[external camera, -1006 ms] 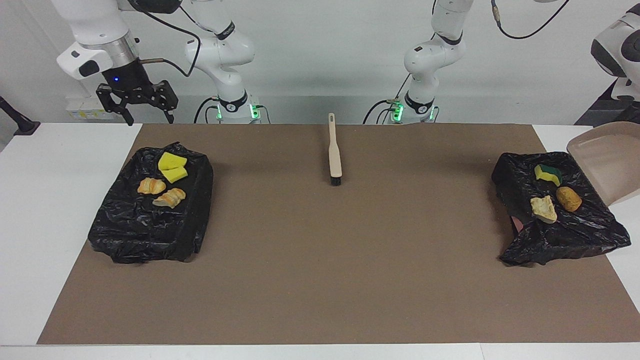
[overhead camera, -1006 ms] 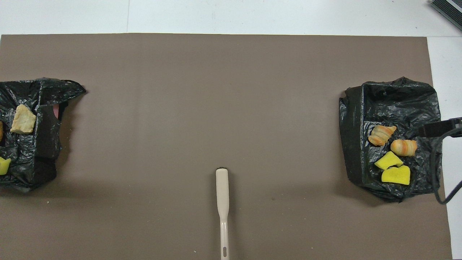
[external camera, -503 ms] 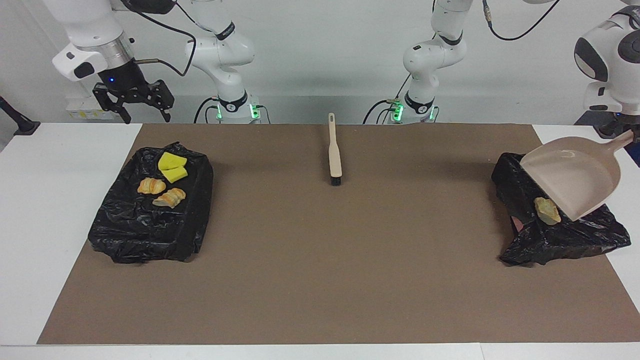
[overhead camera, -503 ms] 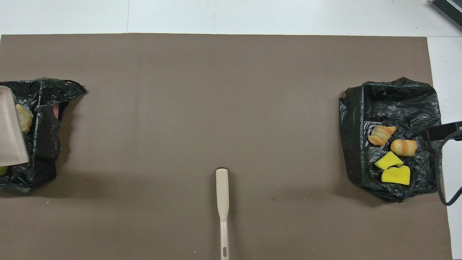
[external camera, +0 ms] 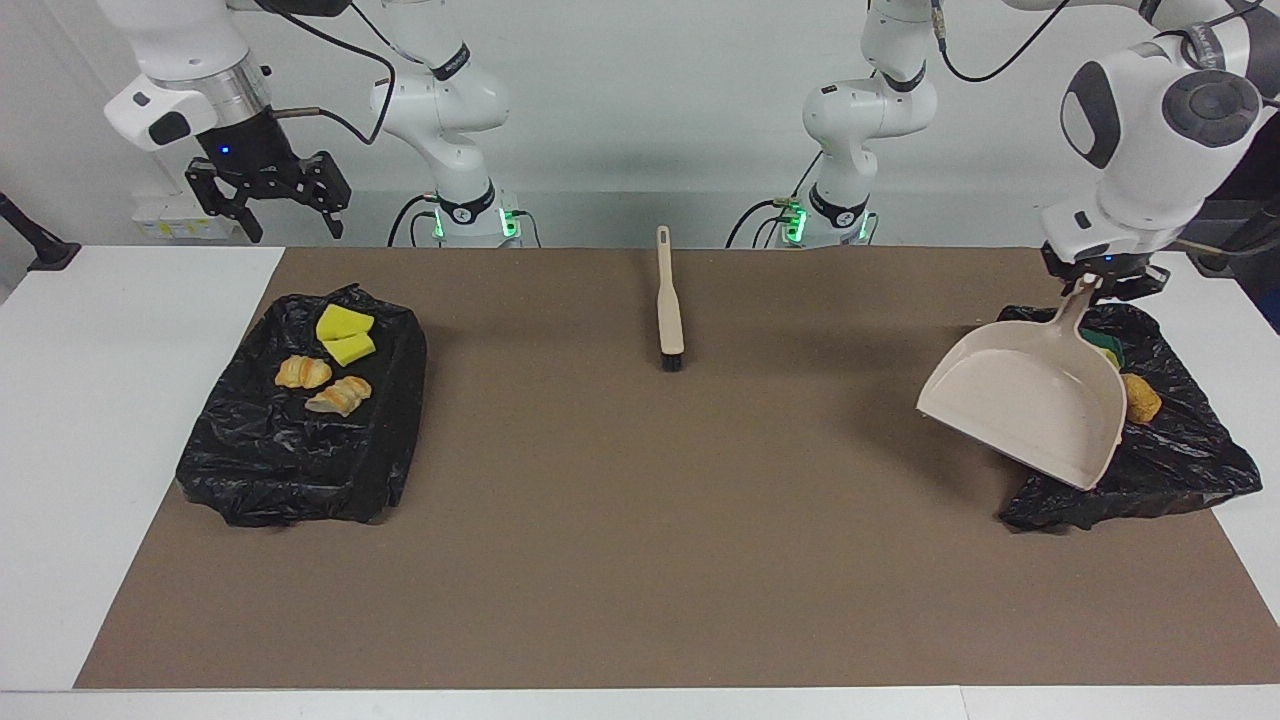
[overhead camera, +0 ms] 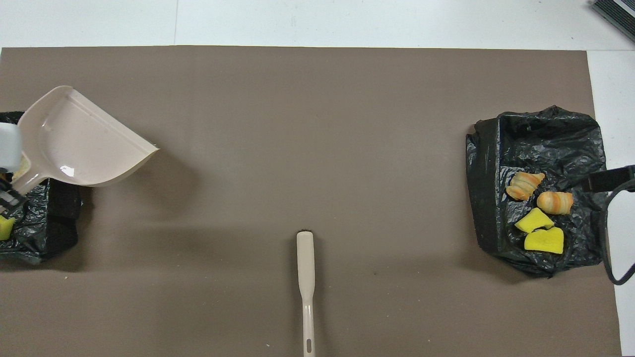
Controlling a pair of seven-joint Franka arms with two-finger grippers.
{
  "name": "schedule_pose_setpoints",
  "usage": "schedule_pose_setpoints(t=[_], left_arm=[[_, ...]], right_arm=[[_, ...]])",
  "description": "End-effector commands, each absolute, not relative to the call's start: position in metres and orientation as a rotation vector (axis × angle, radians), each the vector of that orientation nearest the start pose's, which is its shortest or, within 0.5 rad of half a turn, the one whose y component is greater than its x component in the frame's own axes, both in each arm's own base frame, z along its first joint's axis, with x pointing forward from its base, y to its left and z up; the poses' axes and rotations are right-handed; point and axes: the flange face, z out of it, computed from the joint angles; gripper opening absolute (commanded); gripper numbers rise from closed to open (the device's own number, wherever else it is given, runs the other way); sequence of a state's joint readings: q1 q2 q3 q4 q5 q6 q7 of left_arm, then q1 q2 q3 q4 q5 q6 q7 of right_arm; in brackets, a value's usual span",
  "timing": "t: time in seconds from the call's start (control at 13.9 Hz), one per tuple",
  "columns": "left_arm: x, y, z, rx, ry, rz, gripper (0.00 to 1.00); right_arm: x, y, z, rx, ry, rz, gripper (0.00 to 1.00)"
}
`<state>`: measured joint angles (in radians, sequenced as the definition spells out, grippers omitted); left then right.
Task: Sweep and dump trash in bin
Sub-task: 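Bring the dustpan back to the table center with the left gripper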
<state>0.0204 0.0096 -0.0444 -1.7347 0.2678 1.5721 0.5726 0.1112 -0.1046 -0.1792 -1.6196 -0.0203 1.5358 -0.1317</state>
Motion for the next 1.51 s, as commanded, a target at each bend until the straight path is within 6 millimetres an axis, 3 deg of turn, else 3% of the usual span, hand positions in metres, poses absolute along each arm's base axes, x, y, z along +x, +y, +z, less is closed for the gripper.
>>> schedule_pose_setpoints(t=[0.0,0.14,0.36,0.5,0.65,0.72,0.86,1.08,1.29,1.44], left_arm=[[0.534,-0.049,0.550,-2.939,0.579,0.259,0.00],[0.530,-0.104,0.551,-3.033,0.330,0.192,0.00],[0.516,-0.175,0.555,-3.125,0.142,0.130,0.00],[0.503,-0.236,0.546,-3.129,0.130,0.093,0.00],[0.500,-0.280,0.528,-3.145,0.190,0.048,0.00],[0.498,-0.292,0.521,-3.163,0.205,0.031,0.00],[0.495,-0.347,0.470,-3.134,0.243,0.106,0.00],[0.503,-0.379,0.428,-3.172,0.210,0.029,0.00],[0.491,-0.409,0.399,-3.193,0.197,0.006,0.00],[0.491,-0.413,0.392,-3.218,0.144,-0.043,0.00]], right_arm=[[0.515,-0.048,0.657,-3.126,-0.118,-0.009,1.00],[0.514,-0.051,0.656,-3.127,-0.109,-0.004,1.00],[0.514,-0.050,0.656,-3.126,-0.111,-0.005,1.00],[0.514,-0.049,0.657,-3.127,-0.114,-0.007,1.00],[0.514,-0.049,0.656,-3.128,-0.114,-0.004,1.00],[0.514,-0.047,0.656,-3.129,-0.118,-0.004,1.00],[0.515,-0.046,0.657,-3.136,-0.135,-0.010,1.00],[0.515,-0.045,0.662,-3.145,-0.155,-0.023,1.00],[0.513,-0.044,0.662,-3.141,-0.161,-0.021,1.00],[0.510,-0.044,0.664,-3.138,-0.158,-0.024,1.00]])
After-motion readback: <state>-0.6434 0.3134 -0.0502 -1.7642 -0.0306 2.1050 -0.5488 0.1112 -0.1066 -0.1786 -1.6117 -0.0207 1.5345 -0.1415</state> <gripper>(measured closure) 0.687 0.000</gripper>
